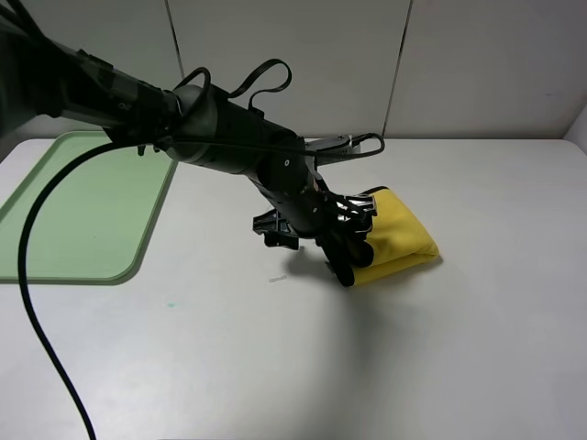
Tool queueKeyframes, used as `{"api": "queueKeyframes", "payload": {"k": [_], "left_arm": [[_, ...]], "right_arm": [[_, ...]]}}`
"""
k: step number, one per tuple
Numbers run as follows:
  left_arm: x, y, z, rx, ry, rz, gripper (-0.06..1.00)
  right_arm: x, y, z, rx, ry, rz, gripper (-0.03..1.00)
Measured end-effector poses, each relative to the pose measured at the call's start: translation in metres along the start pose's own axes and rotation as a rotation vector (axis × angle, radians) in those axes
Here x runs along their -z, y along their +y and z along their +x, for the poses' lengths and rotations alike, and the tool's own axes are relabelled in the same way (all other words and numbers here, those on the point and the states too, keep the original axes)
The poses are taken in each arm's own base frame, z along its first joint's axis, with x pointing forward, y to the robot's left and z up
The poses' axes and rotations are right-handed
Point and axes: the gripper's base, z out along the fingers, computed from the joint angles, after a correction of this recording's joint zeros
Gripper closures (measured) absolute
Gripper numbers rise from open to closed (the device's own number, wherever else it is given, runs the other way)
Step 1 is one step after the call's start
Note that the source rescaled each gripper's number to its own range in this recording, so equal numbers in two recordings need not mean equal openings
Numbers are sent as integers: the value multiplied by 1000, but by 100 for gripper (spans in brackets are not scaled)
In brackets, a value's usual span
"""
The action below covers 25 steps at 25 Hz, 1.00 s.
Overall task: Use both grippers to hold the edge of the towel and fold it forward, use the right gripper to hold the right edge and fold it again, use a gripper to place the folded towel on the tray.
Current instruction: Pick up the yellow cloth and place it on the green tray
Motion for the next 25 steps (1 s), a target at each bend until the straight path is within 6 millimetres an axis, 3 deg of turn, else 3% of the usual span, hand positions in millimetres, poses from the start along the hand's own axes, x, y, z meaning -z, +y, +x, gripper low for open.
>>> {"api": "queueKeyframes", "payload": {"k": [16, 25], "left_arm": [[-19, -1, -3, 17, -73, 52, 1], [-24, 2, -1, 22, -62, 43, 37]], "right_arm": [[0, 0, 0, 0, 0, 0, -3], [0, 0, 0, 0, 0, 0, -3]]}}
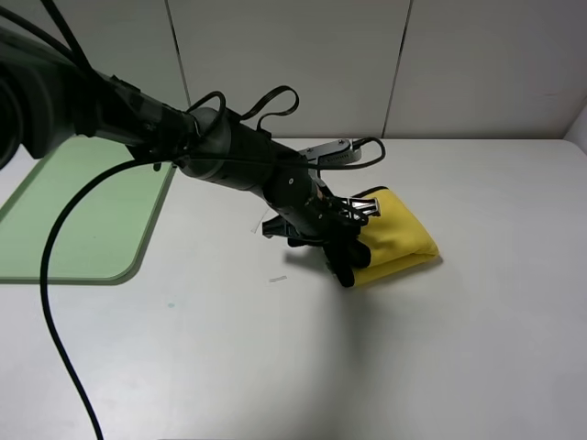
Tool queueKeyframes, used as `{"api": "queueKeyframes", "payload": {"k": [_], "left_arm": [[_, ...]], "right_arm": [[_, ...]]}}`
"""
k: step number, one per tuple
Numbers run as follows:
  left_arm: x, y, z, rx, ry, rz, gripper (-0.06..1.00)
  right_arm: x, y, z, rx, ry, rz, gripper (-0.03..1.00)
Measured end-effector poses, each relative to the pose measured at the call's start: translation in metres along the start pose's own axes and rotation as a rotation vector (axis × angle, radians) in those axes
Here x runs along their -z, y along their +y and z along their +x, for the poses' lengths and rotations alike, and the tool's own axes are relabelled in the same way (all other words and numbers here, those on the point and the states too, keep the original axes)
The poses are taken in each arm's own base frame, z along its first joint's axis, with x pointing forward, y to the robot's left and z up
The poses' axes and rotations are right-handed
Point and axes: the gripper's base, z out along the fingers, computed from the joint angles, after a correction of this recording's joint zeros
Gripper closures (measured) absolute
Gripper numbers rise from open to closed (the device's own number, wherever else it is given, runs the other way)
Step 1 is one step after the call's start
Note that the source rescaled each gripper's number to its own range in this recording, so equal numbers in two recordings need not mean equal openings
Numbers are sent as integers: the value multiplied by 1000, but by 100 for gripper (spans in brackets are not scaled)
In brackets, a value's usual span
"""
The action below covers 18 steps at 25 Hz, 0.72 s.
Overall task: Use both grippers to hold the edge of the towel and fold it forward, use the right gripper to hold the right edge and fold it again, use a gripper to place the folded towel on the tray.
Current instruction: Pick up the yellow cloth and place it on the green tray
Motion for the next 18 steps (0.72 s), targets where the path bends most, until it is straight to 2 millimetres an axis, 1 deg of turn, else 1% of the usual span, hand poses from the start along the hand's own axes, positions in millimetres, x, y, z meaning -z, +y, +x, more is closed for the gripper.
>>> {"api": "queueKeyframes", "payload": {"k": [4, 10, 11, 18], "left_arm": [[-2, 1, 1, 4, 4, -4, 58], [-3, 1, 2, 12, 7, -4, 83], [-3, 1, 2, 12, 7, -4, 85], [-2, 1, 1, 12, 6, -3, 85]], "right_arm": [[0, 0, 0, 0, 0, 0, -3], [0, 0, 0, 0, 0, 0, -3], [0, 0, 0, 0, 0, 0, -3], [0, 0, 0, 0, 0, 0, -3]]}}
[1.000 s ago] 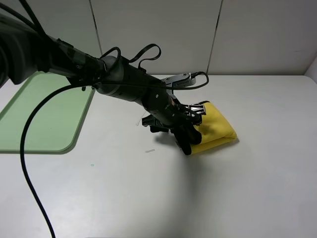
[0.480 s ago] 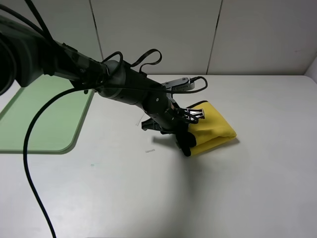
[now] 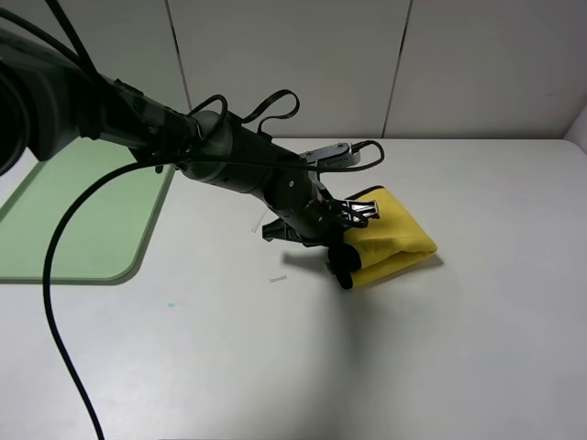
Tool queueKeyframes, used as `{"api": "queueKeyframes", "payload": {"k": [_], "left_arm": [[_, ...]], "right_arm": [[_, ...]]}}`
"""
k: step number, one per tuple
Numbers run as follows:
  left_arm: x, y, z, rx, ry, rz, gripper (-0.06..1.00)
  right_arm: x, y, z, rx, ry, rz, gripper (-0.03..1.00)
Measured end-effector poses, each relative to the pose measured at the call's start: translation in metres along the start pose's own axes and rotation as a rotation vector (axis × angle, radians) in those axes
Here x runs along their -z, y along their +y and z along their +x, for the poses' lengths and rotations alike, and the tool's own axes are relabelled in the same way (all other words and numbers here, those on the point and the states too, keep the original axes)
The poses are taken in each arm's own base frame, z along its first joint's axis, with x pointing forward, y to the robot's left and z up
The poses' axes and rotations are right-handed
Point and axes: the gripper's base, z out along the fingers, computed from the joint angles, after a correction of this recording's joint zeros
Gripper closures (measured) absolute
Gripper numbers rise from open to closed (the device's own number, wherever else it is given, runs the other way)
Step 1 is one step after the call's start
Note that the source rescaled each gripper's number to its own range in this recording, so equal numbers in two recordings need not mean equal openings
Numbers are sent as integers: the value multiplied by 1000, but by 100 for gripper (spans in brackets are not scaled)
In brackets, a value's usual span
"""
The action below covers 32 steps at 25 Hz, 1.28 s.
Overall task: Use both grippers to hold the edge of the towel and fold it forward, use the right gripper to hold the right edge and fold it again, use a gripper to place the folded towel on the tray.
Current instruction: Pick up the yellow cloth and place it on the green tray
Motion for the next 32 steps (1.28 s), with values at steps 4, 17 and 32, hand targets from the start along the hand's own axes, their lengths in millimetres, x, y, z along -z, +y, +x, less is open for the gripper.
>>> {"api": "queueKeyframes", "payload": {"k": [4, 17, 32], "left_arm": [[7, 3, -4, 10, 18, -20, 85], [68, 48, -53, -79, 82, -138, 85], [102, 93, -78, -170, 137, -264, 85]], "right_arm": [[0, 0, 0, 0, 0, 0, -3], [0, 0, 0, 0, 0, 0, -3], [0, 0, 0, 0, 0, 0, -3]]}}
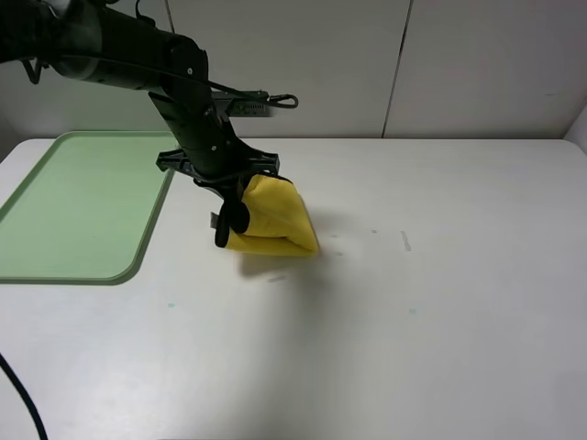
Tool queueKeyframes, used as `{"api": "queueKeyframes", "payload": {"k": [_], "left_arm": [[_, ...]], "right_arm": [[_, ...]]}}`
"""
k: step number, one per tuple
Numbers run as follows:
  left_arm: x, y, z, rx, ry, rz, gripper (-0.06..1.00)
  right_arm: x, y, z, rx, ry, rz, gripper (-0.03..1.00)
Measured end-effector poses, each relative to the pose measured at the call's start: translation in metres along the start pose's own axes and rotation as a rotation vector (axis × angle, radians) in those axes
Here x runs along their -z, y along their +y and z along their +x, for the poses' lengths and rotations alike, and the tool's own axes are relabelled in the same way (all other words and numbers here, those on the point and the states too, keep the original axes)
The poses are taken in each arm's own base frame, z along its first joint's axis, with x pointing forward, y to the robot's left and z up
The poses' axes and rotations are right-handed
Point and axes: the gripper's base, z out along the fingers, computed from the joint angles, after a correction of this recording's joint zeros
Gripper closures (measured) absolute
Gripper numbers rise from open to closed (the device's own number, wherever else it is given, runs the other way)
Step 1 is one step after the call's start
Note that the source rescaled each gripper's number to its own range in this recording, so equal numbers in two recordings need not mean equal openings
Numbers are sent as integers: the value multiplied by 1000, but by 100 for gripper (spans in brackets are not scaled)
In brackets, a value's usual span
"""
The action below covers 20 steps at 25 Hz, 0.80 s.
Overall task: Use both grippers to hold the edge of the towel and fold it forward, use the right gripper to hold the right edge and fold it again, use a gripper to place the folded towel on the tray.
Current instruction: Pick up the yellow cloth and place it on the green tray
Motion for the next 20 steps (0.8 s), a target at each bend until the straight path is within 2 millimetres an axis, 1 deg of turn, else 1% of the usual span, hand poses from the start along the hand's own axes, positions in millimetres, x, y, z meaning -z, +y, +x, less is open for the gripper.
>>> {"api": "queueKeyframes", "payload": {"k": [8, 20], "left_arm": [[5, 50, -10, 63, 10, -65, 85], [10, 140, -18, 206, -4, -174, 85]], "right_arm": [[0, 0, 0, 0, 0, 0, -3], [0, 0, 0, 0, 0, 0, -3]]}}
